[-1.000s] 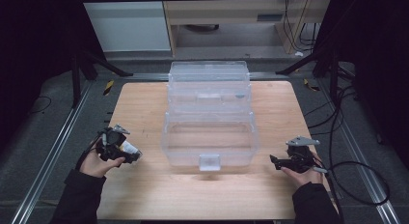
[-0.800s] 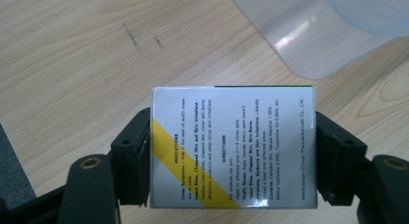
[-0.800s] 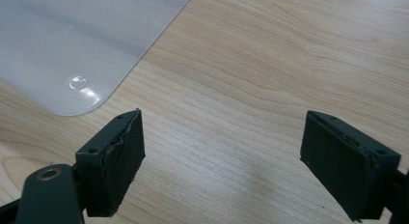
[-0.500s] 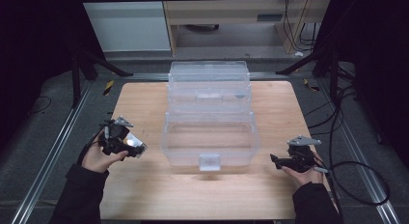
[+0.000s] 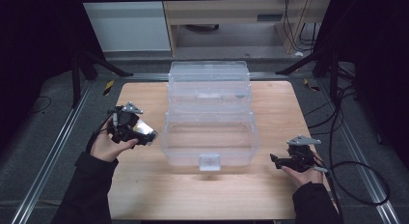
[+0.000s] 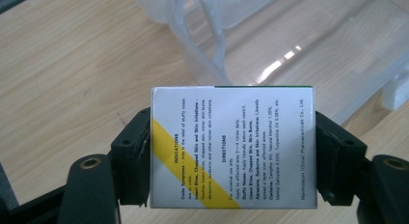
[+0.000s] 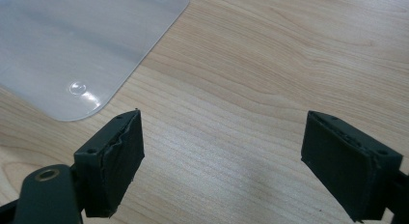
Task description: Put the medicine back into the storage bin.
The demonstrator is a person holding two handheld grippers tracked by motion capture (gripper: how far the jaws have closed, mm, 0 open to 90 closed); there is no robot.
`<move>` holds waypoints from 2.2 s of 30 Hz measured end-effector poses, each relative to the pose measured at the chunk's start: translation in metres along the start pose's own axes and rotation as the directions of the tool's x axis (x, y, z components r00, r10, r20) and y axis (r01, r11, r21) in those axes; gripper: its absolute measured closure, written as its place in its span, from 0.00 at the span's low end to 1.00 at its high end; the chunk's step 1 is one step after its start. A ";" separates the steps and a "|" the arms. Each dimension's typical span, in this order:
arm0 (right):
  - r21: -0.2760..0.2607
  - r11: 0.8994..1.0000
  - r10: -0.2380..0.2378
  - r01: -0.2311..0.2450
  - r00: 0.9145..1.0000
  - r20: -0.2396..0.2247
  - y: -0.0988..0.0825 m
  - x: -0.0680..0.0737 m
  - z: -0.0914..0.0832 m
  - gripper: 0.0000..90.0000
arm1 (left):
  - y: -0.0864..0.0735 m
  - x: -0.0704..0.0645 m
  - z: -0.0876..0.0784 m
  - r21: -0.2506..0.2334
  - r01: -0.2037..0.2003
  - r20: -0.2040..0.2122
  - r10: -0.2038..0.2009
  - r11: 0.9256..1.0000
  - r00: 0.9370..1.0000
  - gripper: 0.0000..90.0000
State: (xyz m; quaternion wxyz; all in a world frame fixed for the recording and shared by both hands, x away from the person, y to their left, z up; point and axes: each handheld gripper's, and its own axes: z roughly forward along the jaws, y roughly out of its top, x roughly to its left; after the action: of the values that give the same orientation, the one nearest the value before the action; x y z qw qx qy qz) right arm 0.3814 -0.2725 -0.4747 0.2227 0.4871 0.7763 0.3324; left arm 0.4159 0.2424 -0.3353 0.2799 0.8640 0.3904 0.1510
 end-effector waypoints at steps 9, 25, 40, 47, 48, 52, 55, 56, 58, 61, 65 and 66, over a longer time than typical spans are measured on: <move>0.003 1.000 0.000 0.000 1.000 -0.001 0.000 0.000 0.001 0.17 | 0.025 -0.010 0.000 -0.016 -0.031 0.012 0.031 0.999 0.999 0.32; 0.003 1.000 -0.007 0.007 1.000 -0.006 0.000 0.001 0.001 0.17 | 0.048 -0.031 0.026 -0.007 -0.069 0.054 0.069 0.998 0.996 0.32; 0.008 1.000 -0.013 0.013 1.000 -0.005 0.000 0.001 0.001 0.17 | 0.048 -0.047 0.056 0.049 -0.098 0.072 0.094 0.994 0.993 0.32; 0.012 1.000 -0.019 0.019 1.000 -0.006 -0.001 0.002 0.002 0.17 | 0.040 -0.044 0.067 0.060 -0.079 0.072 0.075 0.995 0.995 0.32; 0.013 1.000 -0.018 0.018 1.000 -0.007 -0.001 0.002 0.002 0.17 | 0.039 -0.043 0.069 0.063 -0.077 0.074 0.073 0.995 0.995 0.32; 0.014 1.000 -0.020 0.020 1.000 -0.008 -0.001 0.002 0.003 0.17 | 0.035 -0.044 0.073 0.070 -0.074 0.079 0.069 0.995 0.995 0.32; 0.015 1.000 -0.021 0.021 1.000 -0.008 -0.001 0.002 0.003 0.17 | 0.032 -0.043 0.076 0.073 -0.074 0.086 0.067 0.995 0.994 0.32; 0.015 1.000 -0.022 0.022 1.000 -0.008 -0.001 0.002 0.003 0.17 | 0.031 -0.044 0.078 0.077 -0.069 0.092 0.062 0.995 0.994 0.32; 0.016 1.000 -0.024 0.024 1.000 -0.006 -0.001 0.002 0.003 0.17 | 0.029 -0.043 0.080 0.084 -0.070 0.095 0.062 0.994 0.994 0.32; 0.020 0.999 -0.025 0.025 1.000 -0.005 -0.001 0.002 0.003 0.17 | 0.025 -0.043 0.083 0.098 -0.072 0.098 0.062 0.993 0.993 0.32; 0.022 0.999 -0.031 0.031 1.000 -0.004 -0.001 0.003 0.004 0.17 | 0.020 -0.041 0.086 0.098 -0.067 0.107 0.056 0.993 0.993 0.32; 0.023 0.999 -0.033 0.033 0.999 -0.003 -0.001 0.003 0.004 0.17 | 0.019 -0.041 0.087 0.097 -0.064 0.110 0.053 0.993 0.993 0.32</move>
State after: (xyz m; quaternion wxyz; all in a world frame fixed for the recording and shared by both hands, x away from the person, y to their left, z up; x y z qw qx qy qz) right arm 0.3822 -0.2694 -0.4782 0.2217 0.4765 0.7881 0.3204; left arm 0.4424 0.1690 -0.3949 0.2519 0.8949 0.3563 0.0929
